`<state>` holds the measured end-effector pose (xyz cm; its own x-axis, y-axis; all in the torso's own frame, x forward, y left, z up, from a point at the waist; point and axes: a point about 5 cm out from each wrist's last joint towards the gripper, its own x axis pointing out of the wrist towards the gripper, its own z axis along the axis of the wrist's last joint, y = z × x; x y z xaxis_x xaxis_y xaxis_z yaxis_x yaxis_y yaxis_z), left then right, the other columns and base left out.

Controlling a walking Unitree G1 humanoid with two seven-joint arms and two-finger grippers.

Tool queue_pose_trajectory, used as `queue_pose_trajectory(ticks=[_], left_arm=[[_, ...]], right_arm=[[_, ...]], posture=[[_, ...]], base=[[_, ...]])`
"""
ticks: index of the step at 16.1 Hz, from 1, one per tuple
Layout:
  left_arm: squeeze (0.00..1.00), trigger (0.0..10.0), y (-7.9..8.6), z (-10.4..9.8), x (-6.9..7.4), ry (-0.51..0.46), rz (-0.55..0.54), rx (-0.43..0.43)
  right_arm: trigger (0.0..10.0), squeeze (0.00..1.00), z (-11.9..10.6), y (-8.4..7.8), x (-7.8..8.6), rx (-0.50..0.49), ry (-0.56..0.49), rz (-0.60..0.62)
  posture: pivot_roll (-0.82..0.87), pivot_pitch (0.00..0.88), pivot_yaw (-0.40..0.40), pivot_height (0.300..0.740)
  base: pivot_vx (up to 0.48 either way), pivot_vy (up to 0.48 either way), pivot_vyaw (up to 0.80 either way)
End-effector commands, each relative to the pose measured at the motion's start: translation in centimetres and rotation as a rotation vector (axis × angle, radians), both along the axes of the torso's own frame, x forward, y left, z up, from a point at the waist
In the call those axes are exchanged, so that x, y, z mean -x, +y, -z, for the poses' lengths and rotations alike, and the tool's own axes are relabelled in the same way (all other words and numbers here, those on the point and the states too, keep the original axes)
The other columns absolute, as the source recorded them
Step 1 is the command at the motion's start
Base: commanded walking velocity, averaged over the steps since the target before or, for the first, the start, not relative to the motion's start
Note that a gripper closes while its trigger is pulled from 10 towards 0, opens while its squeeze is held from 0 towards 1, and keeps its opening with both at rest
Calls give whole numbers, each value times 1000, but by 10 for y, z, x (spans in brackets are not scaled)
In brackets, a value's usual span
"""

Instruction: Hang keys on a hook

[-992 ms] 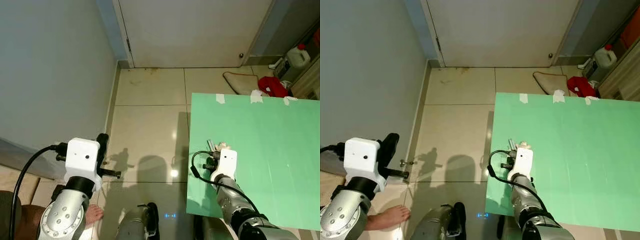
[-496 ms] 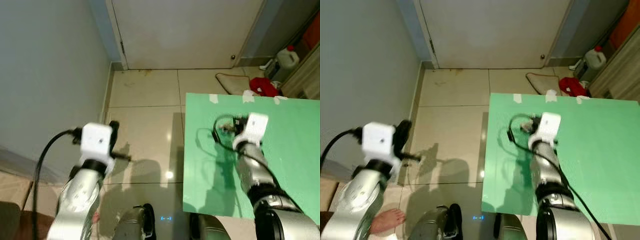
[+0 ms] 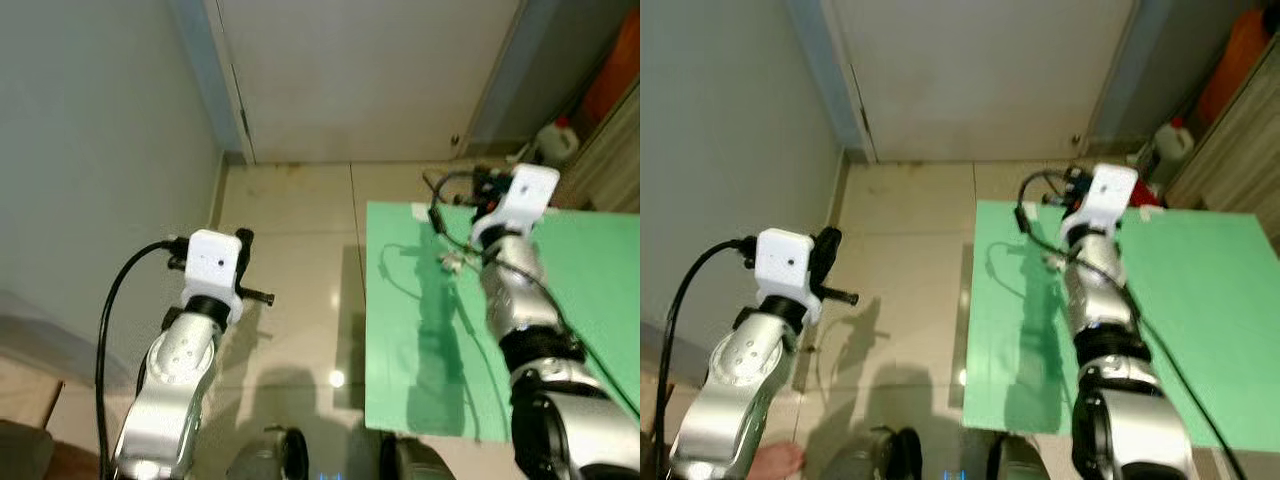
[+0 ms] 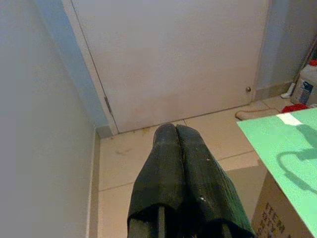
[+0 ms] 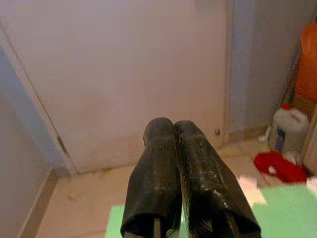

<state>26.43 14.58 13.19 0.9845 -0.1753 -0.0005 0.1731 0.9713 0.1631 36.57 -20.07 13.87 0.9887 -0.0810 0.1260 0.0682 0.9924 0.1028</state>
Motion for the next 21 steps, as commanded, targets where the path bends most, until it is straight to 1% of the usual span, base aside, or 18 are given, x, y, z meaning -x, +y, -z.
queue_pose_trajectory(ticks=[1,2,3,4,6,8,9,10,12,14,18,21], left_arm=[[0,10000,1,1,-2,-4,5,-21],[0,10000,2,2,-4,-1,7,-30],[0,10000,3,2,-5,-1,5,-35],[0,10000,6,3,-6,-3,4,-41],[0,10000,12,4,-8,-7,1,-39],[0,10000,16,5,-9,-9,-1,-35],[0,10000,15,6,-8,-5,6,-30],[0,10000,12,7,-6,-2,20,-38],[0,10000,11,8,-4,-1,19,-26],[0,10000,12,10,-2,15,6,26],[0,10000,13,9,-6,12,-11,27],[0,10000,12,6,-10,-13,-7,41]], right_arm=[[10000,455,12,4,3,12,53,-16],[10000,1000,19,6,7,-2,65,-12],[10000,1000,24,8,10,-4,70,-11],[10000,1000,33,10,16,-3,90,0],[10000,1000,41,13,23,13,109,-7],[10000,1000,46,15,27,2,122,-16],[10000,208,49,16,29,20,131,-23],[10000,0,55,19,33,56,150,-29],[10000,0,61,25,37,56,173,-42],[10000,0,66,25,41,43,195,-44],[10000,0,66,26,43,44,200,-52],[10000,0,65,27,44,86,200,-46]], posture=[[-45,53,57,740],[-50,51,62,740],[-49,48,63,740],[-53,44,69,740],[-64,41,79,740],[-64,41,79,740],[-66,41,85,740],[-68,43,88,740],[-64,50,88,740],[-59,58,87,740],[-62,55,82,740],[-71,51,85,740]], base=[[0,0,0],[0,0,0],[0,0,0],[0,0,0],[0,0,0],[0,0,0],[0,0,0],[0,0,0],[0,0,0],[0,0,0],[-187,0,0],[0,0,0]])
